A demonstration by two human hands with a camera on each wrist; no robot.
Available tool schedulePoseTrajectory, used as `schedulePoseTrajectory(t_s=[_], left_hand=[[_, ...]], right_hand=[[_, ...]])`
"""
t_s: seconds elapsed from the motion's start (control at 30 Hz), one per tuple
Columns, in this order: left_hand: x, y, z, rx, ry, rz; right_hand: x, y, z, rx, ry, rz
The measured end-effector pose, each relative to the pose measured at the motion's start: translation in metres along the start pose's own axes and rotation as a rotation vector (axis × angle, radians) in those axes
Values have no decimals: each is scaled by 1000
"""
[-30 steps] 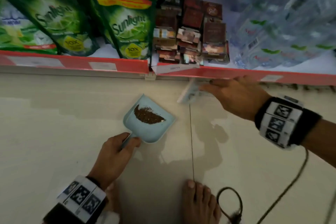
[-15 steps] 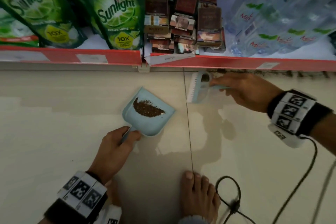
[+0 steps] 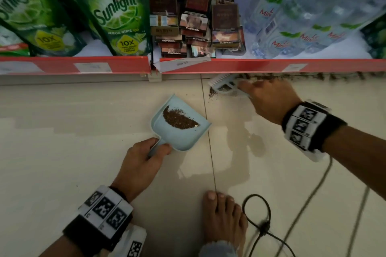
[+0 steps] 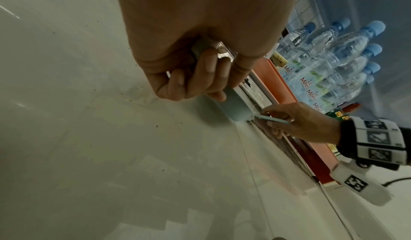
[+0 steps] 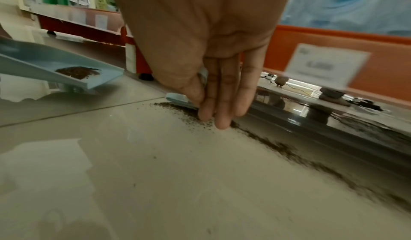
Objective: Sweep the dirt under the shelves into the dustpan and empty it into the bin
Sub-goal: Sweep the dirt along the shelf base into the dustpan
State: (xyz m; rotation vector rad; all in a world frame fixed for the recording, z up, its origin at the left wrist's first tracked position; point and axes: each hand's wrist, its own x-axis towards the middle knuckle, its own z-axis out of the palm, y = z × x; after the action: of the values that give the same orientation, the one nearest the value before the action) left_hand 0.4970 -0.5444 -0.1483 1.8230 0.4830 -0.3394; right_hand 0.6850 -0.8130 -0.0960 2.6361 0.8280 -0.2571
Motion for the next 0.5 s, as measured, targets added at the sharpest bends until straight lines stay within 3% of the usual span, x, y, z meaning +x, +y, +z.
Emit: schedulePoseTrajectory(t_s=[0.17, 0.37, 0.5], left_hand=[[-3, -6, 1, 18, 9, 24], [-6, -8, 9, 60, -19, 39], [-7, -6, 7, 69, -5, 23]], right_hand=[[-18, 11, -8, 36, 63, 14], [10, -34, -20, 34, 123, -122], [15, -29, -19, 19, 64, -214]])
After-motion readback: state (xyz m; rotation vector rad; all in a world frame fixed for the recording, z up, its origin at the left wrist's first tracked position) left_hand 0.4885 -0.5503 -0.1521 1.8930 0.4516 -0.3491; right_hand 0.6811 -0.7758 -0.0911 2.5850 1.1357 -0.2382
